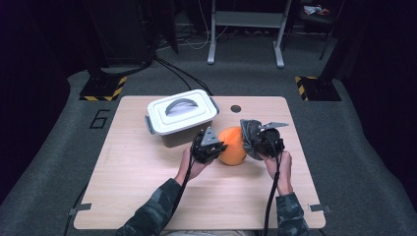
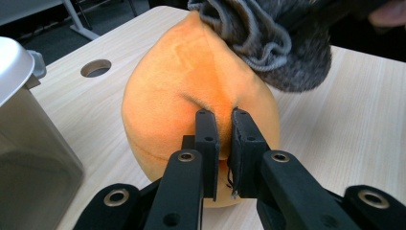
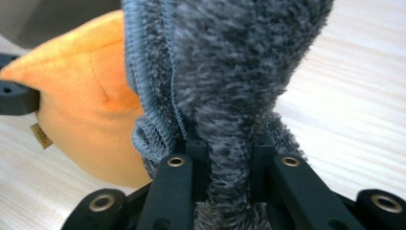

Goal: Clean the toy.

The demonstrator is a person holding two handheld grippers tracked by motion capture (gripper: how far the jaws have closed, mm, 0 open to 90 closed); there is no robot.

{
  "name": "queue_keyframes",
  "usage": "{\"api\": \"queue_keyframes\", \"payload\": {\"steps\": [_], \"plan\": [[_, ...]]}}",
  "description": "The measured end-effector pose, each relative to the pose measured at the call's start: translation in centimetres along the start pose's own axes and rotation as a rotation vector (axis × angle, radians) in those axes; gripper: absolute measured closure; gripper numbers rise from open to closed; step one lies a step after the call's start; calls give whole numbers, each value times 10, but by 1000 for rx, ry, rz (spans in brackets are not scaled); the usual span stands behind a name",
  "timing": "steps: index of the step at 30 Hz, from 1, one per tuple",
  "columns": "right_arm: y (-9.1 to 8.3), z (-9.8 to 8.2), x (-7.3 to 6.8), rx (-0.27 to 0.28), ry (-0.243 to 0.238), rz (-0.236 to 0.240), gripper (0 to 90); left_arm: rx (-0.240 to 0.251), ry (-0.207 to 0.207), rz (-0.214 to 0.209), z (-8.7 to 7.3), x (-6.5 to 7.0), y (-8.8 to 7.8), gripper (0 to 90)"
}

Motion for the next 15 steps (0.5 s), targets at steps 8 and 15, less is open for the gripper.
{"api": "queue_keyframes", "payload": {"steps": [8,15], "plan": [[-24,17,-31,110,-22,163,766,-1,7,-14,0,5,4,831],[0,11,-22,49,-48,74,768,-3,-8,-8,-4,1,3,831]]}}
Point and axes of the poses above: each handheld gripper's, and its own axes: y roughly forward along the jaws, z roughly out of its top, x roughly to its right, the point moved 9 cm from there along y, roughly forward along the jaws, and after that the axes turned 4 degrees about -z, right-handed, at the moved point
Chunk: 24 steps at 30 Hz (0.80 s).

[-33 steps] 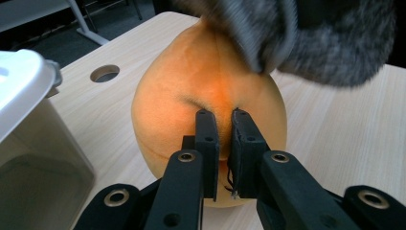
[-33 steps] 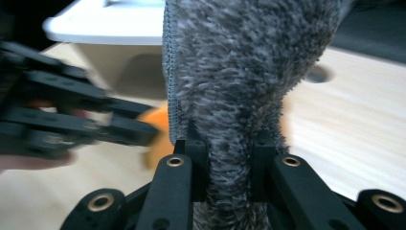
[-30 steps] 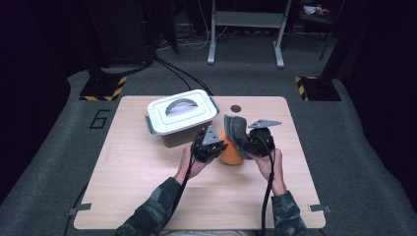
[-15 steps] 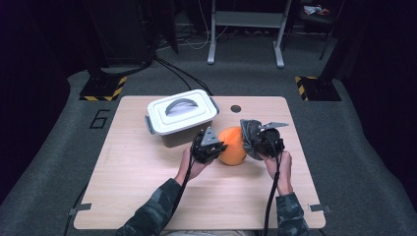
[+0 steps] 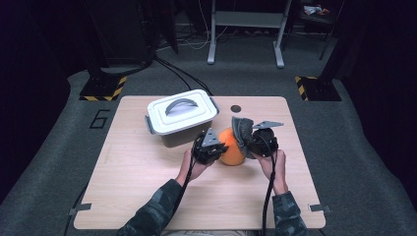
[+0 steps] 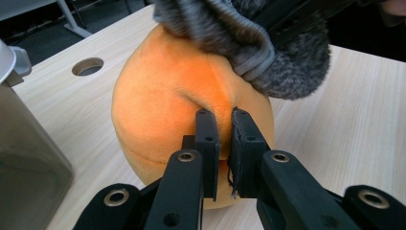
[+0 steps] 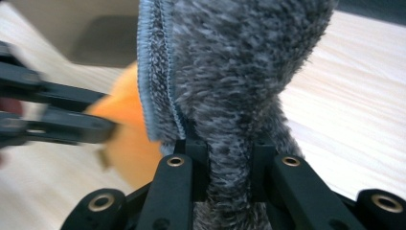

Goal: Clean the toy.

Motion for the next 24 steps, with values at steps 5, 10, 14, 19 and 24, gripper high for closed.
{"api": "queue_keyframes", "payload": {"steps": [5,10,14,19,24], "plan": [[3,-8,14,-17,18,-39,768,2,-3,-6,0,0,1,831],[-9,-12,18,-2,44,-27,766,-11,-7,1,3,0,2,830],[-17,-18,18,-5,46,-18,765,-21,-12,12,4,-3,2,830],[-25,-30,19,-23,51,0,762,-18,-25,16,7,-6,3,829],[-28,-45,19,-50,51,7,761,-19,-23,16,7,-7,4,829]]}}
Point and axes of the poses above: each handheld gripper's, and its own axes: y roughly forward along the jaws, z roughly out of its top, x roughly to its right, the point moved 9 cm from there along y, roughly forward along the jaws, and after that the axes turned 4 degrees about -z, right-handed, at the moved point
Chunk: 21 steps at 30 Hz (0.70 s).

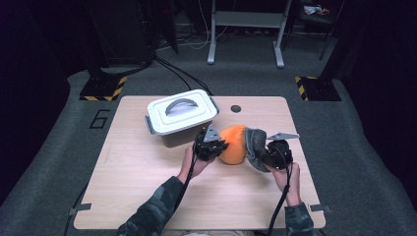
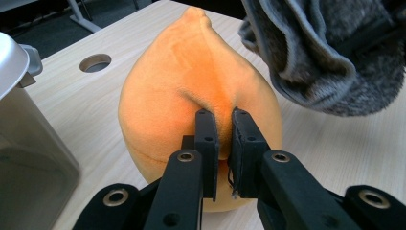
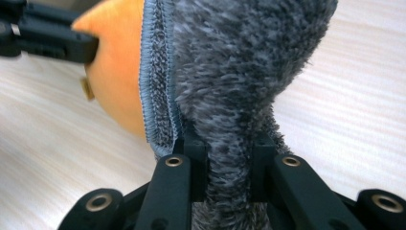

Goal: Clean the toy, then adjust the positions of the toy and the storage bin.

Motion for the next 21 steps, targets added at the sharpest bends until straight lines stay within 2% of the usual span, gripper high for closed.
{"api": "queue_keyframes", "payload": {"steps": [4,6,7,9,18,21], "plan": [[-1,-8,-1,-7,16,9,760,-3,4,4,0,-1,0,829],[0,-11,-2,-13,-5,13,759,0,-4,8,-1,-2,-1,829],[-1,-13,-5,-27,6,22,759,1,-5,5,-1,-3,-1,829],[-1,-14,-5,-28,-1,23,759,1,-5,7,-1,-3,-1,829],[-9,-35,-21,-58,-19,72,756,-6,-10,7,-1,-3,-1,828],[-12,-43,-31,-77,-48,97,755,-5,-11,8,-1,-4,-1,828]]}}
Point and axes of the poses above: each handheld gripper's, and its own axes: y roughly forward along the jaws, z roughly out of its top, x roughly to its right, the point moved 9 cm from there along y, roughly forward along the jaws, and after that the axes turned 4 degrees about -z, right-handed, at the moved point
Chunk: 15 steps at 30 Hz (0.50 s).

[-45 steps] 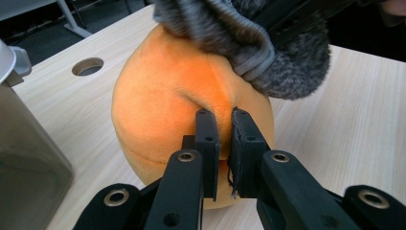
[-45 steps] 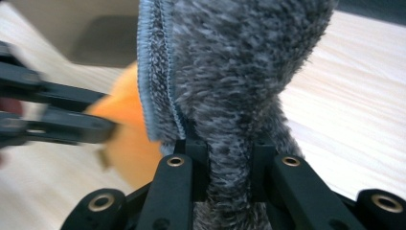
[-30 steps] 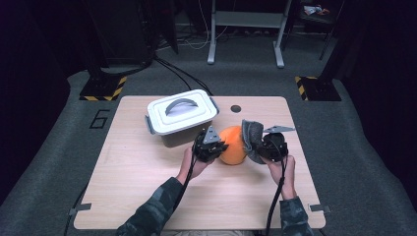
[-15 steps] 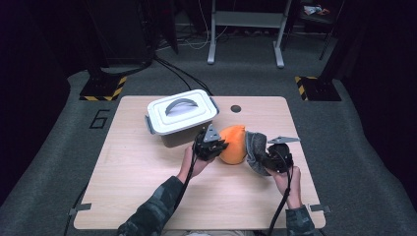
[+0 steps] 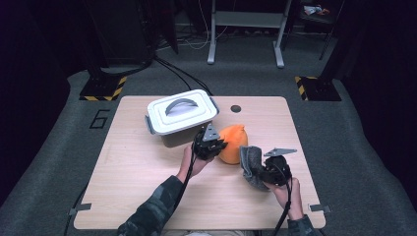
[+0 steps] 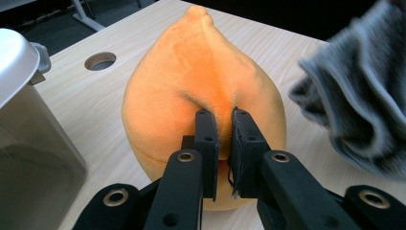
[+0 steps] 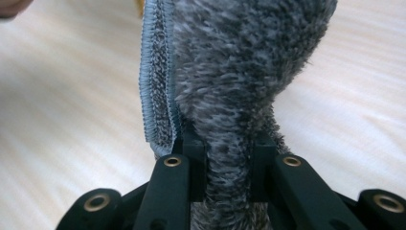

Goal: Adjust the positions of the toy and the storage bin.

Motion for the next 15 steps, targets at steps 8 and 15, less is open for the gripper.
{"api": "queue_keyframes", "payload": {"steps": [8,15], "plan": [[5,-18,-21,-65,-28,55,753,6,2,13,1,-2,0,828],[18,-29,-39,-119,-64,97,752,7,1,23,1,-5,0,828]]}}
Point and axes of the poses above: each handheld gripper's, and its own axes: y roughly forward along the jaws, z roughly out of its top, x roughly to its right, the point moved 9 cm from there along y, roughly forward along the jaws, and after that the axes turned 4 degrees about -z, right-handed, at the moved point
